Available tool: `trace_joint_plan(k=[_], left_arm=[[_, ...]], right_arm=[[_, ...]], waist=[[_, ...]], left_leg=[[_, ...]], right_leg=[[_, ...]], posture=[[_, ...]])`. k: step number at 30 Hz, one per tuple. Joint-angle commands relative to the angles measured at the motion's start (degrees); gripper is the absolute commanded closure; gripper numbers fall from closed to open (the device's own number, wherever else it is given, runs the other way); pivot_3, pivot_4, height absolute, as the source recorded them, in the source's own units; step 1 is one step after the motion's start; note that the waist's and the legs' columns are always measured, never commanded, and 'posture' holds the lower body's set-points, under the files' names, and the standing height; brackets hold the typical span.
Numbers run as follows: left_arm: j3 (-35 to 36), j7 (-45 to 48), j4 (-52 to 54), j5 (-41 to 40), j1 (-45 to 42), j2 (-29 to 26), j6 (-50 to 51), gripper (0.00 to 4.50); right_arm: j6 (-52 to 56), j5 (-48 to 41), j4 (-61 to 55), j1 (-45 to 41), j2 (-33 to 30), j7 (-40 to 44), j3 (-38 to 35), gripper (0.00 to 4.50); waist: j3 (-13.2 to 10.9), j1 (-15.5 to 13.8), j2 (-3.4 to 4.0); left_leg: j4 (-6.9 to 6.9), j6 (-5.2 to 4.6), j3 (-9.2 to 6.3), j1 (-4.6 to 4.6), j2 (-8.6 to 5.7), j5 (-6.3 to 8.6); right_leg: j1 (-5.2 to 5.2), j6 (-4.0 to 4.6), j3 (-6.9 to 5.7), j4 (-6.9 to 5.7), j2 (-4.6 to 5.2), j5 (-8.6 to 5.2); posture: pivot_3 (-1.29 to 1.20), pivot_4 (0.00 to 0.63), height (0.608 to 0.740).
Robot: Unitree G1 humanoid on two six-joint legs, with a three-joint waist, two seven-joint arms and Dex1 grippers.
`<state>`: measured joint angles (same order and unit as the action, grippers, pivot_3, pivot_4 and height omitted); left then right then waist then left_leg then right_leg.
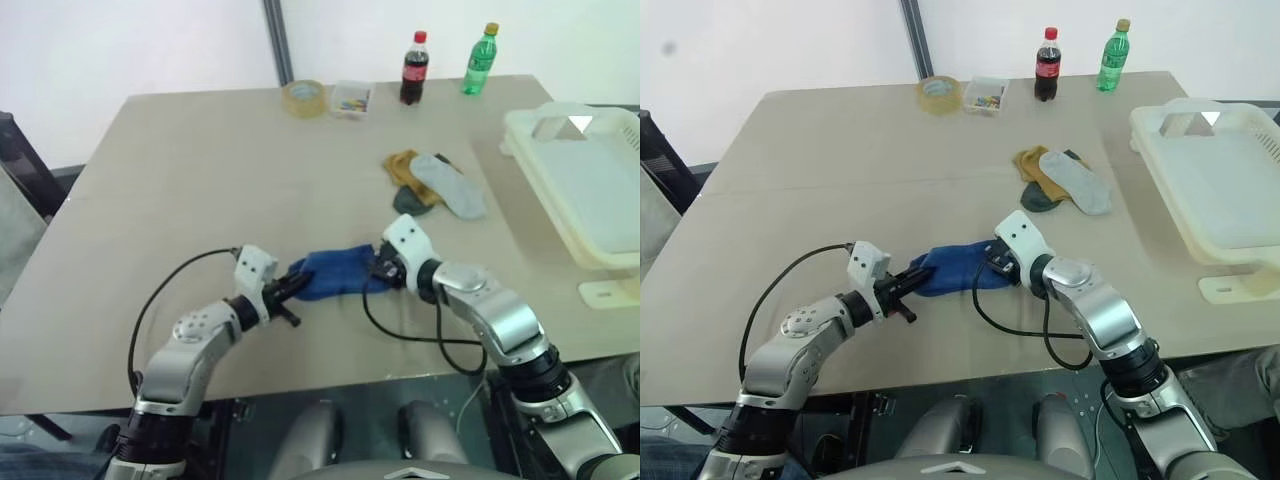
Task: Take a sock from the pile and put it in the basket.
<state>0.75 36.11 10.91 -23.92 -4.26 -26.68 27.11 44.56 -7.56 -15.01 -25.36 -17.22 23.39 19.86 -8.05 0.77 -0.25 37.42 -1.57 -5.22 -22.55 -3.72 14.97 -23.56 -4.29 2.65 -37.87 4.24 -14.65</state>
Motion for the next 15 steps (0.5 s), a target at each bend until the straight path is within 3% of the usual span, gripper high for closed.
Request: trace_joint_plan(k=[1, 2, 3, 7, 9, 10, 15], left_arm=[[1.14, 1.89, -0.53, -2.57, -0.15, 0.4, 1.53, 3.78], [1.37, 2.61, -0.71, -3.01, -0.27, 0.31, 1.55, 3.57], [1.76, 3.47, -0.69, -3.75, -0.31, 0.21, 1.6, 3.05], [3.66, 3.76, 1.05, -6.94, -1.03, 0.48, 3.21, 1.64], [4.17, 3.22, 2.03, -6.76, -0.8, -0.42, 3.62, 0.8], [5.35, 2.88, 2.47, -7.62, -0.41, -0.86, 4.58, 0.18], [16.71, -2.98, -1.31, -20.55, -1.68, 0.12, 17.89, 0.03]], right_arm=[[-11.47, 1.92, -0.73, -0.55, 1.09, 1.68, 1.35, 1.88], [-12.68, 2.18, -0.23, -0.17, 1.31, 1.93, 1.68, 1.88], [-13.77, 2.21, 0.54, 0.46, 1.58, 2.47, 2.08, 1.88], [-17.09, 4.39, 4.49, 2.18, 0.41, 5.19, 4.87, 1.88], [-16.46, 6.03, 6.84, 2.52, 0.13, 4.53, 5.17, 1.88], [-15.96, 6.43, 7.55, 2.73, -0.1, 4.8, 5.21, 1.88], [-15.43, 7.93, 8.69, 3.3, -0.76, 6.03, 5.84, 1.88]], waist=[[-0.01, 0.1, -0.01], [-0.01, 0.1, -0.01], [-0.01, 0.11, -0.01], [-0.02, 0.07, -0.03], [-0.03, 0.1, -0.04], [-0.03, 0.14, -0.03], [-0.03, 0.19, -0.04]], left_leg=[[0.0, 0.0, 0.0, 0.0, 0.01, 0.0], [0.0, 0.01, 0.0, 0.0, 0.02, -0.01], [0.0, 0.03, 0.0, -0.01, 0.02, -0.02], [0.0, 0.17, 0.0, -0.01, 0.01, -0.1], [0.0, 0.17, 0.01, -0.02, 0.01, -0.1], [0.0, 0.17, 0.01, -0.02, 0.01, -0.1], [0.0, 0.16, -0.01, -0.01, 0.09, -0.09]], right_leg=[[0.0, 0.0, 0.0, 0.0, -0.01, 0.0], [-0.01, 0.0, 0.0, 0.01, -0.03, 0.0], [-0.01, 0.0, 0.0, 0.01, -0.03, 0.0], [0.0, 0.0, 0.0, 0.02, -0.02, 0.0], [0.0, 0.0, 0.01, 0.02, -0.02, 0.0], [-0.01, 0.0, 0.01, 0.01, -0.02, 0.0], [-0.02, 0.0, 0.01, 0.0, -0.08, 0.0]], posture=[[0.0, 0.15, 0.74], [0.0, 0.15, 0.74], [0.0, 0.15, 0.74], [0.0, 0.15, 0.74], [0.0, 0.15, 0.74], [0.0, 0.15, 0.74], [0.0, 0.15, 0.74]])
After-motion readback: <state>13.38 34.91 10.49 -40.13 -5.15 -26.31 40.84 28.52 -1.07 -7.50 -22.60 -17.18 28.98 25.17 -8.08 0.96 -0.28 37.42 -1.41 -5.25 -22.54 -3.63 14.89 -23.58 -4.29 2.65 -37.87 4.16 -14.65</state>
